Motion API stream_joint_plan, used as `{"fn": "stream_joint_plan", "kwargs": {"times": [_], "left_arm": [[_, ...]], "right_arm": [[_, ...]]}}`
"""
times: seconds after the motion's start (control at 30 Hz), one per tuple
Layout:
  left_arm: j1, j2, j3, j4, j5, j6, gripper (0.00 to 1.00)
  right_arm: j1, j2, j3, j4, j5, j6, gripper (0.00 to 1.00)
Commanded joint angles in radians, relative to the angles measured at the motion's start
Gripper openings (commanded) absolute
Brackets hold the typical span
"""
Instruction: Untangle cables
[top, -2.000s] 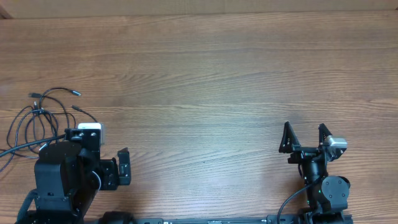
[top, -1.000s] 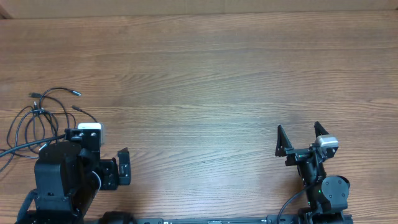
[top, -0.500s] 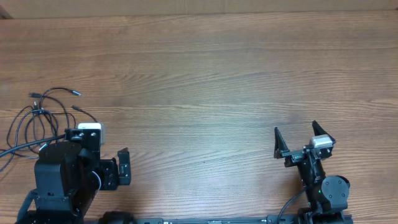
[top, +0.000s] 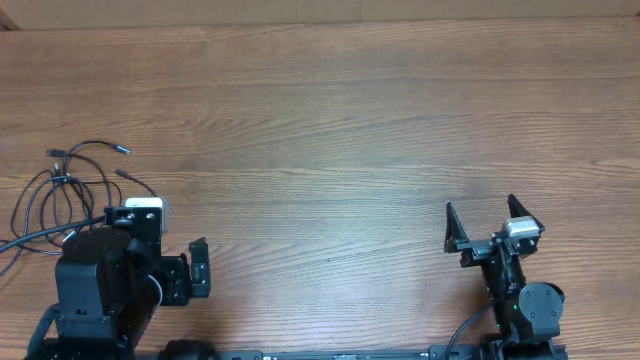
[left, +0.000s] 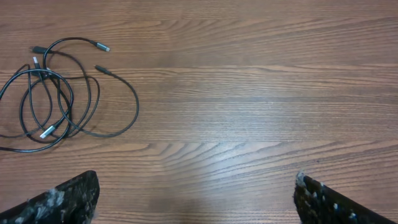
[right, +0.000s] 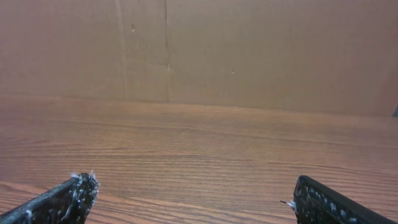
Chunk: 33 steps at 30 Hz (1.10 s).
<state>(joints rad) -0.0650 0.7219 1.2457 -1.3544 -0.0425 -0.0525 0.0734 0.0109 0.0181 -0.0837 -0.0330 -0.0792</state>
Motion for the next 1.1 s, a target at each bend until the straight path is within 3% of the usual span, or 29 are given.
{"fn": "stream_joint_plan", "kwargs": {"times": [0.0, 1.07], "left_arm": [[-0.001, -0.002, -0.007, 0.004, -0.013, 0.011, 1.00], [0.006, -0.006, -0.013, 0.005, -0.013, 0.011, 1.00]], "right_arm": [[-0.004, -0.008, -0.010, 0.001, 0.013, -0.008, 1.00], [-0.004, -0.008, -0.010, 0.001, 0.013, -0.008, 1.00]]}}
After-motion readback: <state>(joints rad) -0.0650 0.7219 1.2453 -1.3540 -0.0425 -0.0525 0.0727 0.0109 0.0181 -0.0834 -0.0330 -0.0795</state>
